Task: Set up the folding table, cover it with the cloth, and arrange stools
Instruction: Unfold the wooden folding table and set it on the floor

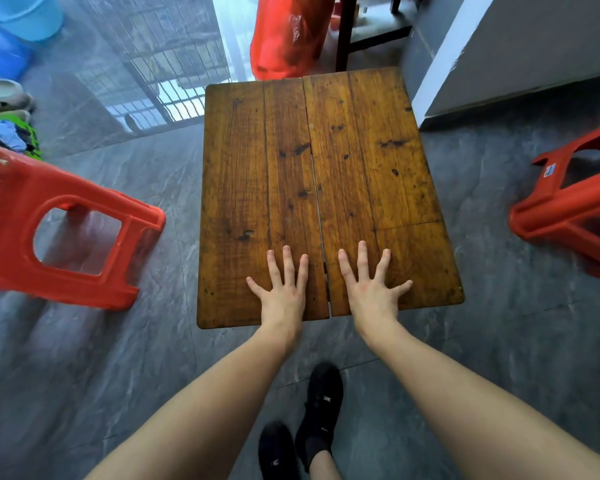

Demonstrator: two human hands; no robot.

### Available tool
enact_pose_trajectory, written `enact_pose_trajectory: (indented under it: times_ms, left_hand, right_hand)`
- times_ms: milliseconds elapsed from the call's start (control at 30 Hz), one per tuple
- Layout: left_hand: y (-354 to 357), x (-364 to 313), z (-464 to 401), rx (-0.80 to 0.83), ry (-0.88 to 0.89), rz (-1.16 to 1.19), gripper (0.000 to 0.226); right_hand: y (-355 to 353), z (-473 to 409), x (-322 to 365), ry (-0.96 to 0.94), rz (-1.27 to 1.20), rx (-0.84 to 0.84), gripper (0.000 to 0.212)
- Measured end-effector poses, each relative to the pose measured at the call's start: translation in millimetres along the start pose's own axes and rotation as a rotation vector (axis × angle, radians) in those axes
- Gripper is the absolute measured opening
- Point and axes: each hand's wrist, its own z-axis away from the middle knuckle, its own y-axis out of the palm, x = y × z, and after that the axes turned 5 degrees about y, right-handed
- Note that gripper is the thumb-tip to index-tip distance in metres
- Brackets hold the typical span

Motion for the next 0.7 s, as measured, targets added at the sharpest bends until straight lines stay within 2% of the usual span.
enact_pose_trajectory:
  times_ms: [233,400,700]
  left_hand:
    - [24.5,-10.7,48.2,0.018,0.028,-0.026,0.121]
    - [43.2,-22.3,94.6,0.031,0.044,-0.043,0.122]
    - [93.7,-68.2,177.7,0.038,0.071,-0.043,0.115]
  right_hand:
    - [29.2,54.8,7.9,0.035,-0.001,-0.001,0.129]
    - [48.3,104.9,11.3,0.061,-0.017,0.026,0.133]
    - [105.2,193.4,-10.3,0.053,-0.029,0.047,0.131]
